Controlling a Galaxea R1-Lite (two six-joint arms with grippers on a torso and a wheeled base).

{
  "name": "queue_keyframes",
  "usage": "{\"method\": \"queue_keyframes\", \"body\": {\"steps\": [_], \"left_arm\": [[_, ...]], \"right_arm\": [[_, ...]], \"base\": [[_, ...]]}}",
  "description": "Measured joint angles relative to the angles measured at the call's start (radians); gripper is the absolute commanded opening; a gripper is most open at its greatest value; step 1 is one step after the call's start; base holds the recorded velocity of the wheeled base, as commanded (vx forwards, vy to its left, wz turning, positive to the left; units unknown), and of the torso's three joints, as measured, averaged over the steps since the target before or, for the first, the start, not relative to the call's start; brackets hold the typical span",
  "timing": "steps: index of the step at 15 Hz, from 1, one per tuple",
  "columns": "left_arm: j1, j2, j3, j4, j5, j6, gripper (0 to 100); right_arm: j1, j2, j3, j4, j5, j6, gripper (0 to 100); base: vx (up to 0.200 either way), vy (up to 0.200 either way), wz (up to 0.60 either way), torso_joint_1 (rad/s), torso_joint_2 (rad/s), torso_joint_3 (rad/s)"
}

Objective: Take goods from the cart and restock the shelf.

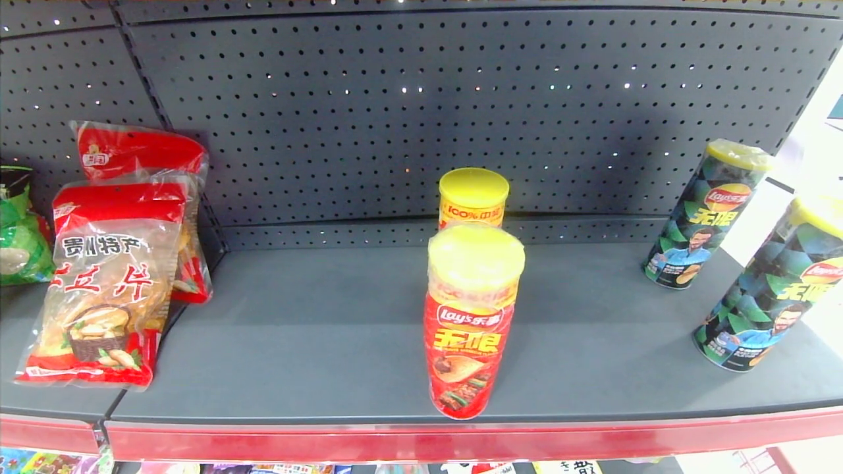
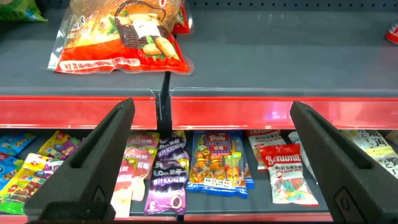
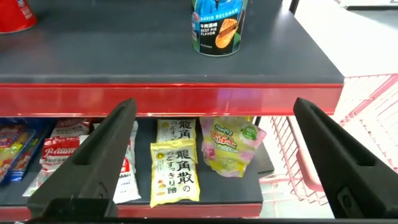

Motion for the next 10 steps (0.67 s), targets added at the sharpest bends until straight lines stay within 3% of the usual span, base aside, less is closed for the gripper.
{"method": "queue_keyframes", "body": {"steps": [1,4,10], "left_arm": [[0.000,0.000,0.000,0.000,0.000,0.000,100],[0.000,0.000,0.000,0.000,0.000,0.000,100],[0.000,0.000,0.000,0.000,0.000,0.000,100]], "right_arm": [[0.000,0.000,0.000,0.000,0.000,-0.005,0],[0.000,0.000,0.000,0.001,-0.031,0.058,0],[0.000,0.000,0.000,0.001,-0.030,0.056,0]], "base": [[0.000,0.000,0.00,0.000,0.00,0.000],[0.000,0.000,0.00,0.000,0.00,0.000],[0.000,0.000,0.00,0.000,0.00,0.000]]}}
